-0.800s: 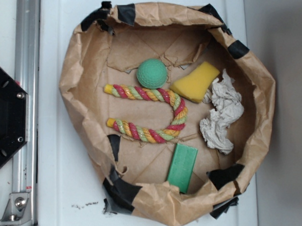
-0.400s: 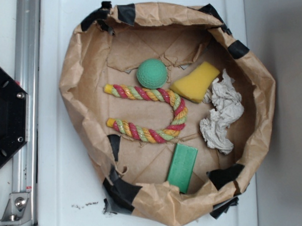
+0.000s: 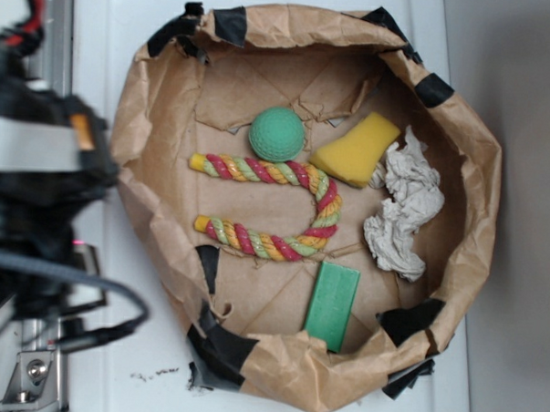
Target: Grab the green block.
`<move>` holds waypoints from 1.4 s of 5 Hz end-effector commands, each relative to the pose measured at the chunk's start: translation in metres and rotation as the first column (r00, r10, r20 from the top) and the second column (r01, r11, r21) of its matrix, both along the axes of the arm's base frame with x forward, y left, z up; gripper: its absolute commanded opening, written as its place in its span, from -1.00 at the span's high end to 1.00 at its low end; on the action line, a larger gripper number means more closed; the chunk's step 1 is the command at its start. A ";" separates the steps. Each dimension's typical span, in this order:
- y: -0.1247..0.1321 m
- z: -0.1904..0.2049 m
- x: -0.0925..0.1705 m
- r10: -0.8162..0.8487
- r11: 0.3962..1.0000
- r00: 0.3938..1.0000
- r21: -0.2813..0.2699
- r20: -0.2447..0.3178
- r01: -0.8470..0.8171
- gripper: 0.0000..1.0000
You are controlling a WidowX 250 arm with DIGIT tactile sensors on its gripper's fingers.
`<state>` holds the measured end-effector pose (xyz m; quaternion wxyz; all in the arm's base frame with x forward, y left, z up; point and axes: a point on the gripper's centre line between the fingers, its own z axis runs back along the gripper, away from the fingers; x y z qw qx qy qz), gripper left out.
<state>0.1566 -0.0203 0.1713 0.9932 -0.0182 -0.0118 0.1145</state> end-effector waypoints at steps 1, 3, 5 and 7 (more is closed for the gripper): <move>0.005 -0.011 0.068 0.397 0.913 0.912 -0.146 0.104 -0.381 -1.00; 0.000 -0.048 0.095 0.534 0.838 0.845 -0.158 0.038 -0.523 -1.00; -0.036 -0.085 0.122 0.587 0.807 0.809 -0.094 0.031 -0.582 -1.00; -0.068 -0.105 0.131 0.607 0.785 0.794 -0.167 0.024 -0.596 -1.00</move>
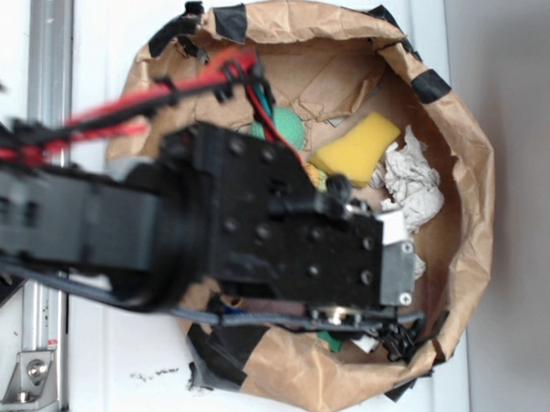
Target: Grab the green block.
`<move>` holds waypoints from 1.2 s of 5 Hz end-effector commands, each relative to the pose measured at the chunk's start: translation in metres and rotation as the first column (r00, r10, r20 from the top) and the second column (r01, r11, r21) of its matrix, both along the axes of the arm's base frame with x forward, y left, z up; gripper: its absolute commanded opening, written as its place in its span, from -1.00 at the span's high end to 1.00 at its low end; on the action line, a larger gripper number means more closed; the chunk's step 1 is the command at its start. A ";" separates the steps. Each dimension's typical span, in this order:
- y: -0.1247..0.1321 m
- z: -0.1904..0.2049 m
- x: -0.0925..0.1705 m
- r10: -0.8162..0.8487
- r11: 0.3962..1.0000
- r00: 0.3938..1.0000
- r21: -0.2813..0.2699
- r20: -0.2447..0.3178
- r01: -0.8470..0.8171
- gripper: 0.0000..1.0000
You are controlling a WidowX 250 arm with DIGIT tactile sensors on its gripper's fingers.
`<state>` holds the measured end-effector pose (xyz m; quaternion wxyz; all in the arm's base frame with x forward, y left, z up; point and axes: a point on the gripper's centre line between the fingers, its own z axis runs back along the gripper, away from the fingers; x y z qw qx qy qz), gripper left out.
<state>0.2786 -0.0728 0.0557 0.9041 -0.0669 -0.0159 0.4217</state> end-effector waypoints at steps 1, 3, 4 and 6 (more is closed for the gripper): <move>-0.020 -0.021 0.004 0.004 1.000 1.000 -0.029 0.000 -0.004 -1.00; -0.027 -0.065 -0.014 -0.094 0.995 0.995 -0.022 -0.046 0.093 0.90; -0.023 -0.056 -0.013 -0.221 0.975 0.975 0.009 0.010 0.221 1.00; -0.023 -0.038 -0.008 -0.475 0.871 0.880 0.137 -0.016 0.472 1.00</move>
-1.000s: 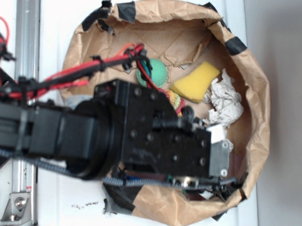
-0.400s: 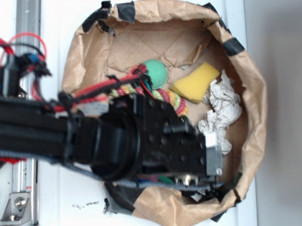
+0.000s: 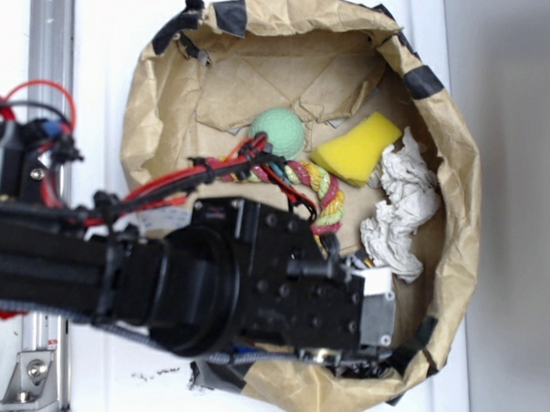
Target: Grab the green block.
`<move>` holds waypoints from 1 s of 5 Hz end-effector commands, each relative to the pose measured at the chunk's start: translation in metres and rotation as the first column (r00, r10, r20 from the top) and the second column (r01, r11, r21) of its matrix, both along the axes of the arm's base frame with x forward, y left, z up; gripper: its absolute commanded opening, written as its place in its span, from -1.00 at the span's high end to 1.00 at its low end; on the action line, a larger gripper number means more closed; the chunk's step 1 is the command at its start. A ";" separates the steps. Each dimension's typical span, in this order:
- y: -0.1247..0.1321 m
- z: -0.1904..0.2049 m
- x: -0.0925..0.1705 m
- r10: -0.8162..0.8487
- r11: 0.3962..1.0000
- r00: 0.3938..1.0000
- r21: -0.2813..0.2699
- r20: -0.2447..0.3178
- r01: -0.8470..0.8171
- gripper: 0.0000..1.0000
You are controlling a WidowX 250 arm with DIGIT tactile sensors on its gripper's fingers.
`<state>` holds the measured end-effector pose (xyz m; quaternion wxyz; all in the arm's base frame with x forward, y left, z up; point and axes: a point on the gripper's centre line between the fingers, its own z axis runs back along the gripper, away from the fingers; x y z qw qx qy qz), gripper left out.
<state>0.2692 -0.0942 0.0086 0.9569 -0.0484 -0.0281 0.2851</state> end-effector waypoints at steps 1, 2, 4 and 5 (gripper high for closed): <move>0.023 0.059 -0.018 -0.315 0.914 0.947 0.286 0.059 0.286 1.00; 0.063 0.109 -0.013 -0.410 0.885 0.911 0.259 0.038 0.387 1.00; 0.072 0.136 -0.006 -0.511 0.856 0.848 0.174 0.141 0.487 1.00; 0.066 0.132 -0.002 -0.539 0.840 0.831 0.169 0.139 0.516 1.00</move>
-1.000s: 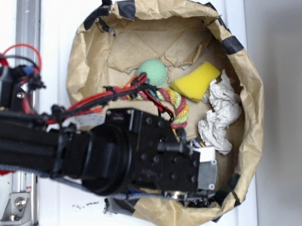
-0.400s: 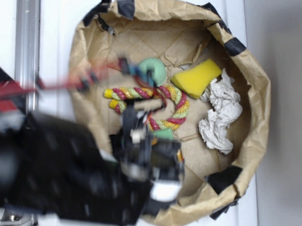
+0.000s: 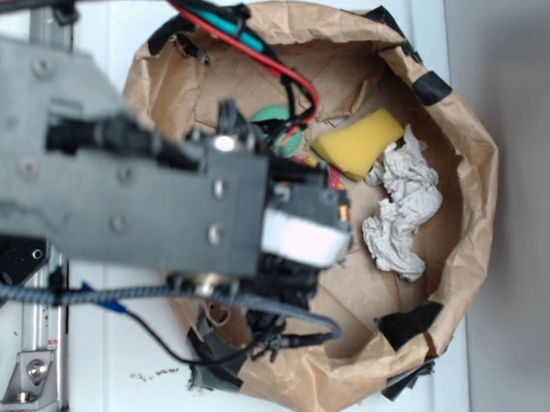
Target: Grab the green block.
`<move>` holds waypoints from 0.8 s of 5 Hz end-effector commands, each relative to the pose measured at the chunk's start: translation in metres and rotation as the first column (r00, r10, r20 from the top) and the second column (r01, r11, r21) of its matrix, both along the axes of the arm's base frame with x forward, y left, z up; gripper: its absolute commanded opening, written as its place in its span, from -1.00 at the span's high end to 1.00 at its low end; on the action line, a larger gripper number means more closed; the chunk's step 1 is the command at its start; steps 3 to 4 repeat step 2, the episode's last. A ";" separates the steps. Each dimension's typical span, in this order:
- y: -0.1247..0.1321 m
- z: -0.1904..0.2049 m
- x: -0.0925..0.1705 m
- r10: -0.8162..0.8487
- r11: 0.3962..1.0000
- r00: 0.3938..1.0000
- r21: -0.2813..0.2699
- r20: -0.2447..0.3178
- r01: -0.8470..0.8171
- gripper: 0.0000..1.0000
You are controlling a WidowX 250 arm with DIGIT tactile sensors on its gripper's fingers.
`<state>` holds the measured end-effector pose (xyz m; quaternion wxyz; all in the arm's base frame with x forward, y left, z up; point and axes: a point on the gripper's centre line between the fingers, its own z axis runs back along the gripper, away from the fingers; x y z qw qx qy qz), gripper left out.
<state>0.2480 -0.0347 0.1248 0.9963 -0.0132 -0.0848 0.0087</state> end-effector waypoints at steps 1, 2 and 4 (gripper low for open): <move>0.011 0.009 0.022 0.003 0.999 0.997 0.033 0.075 -0.005 1.00; 0.014 -0.004 0.023 0.001 0.992 0.998 0.123 0.056 -0.008 1.00; 0.014 -0.004 0.023 0.001 0.992 0.998 0.123 0.056 -0.008 1.00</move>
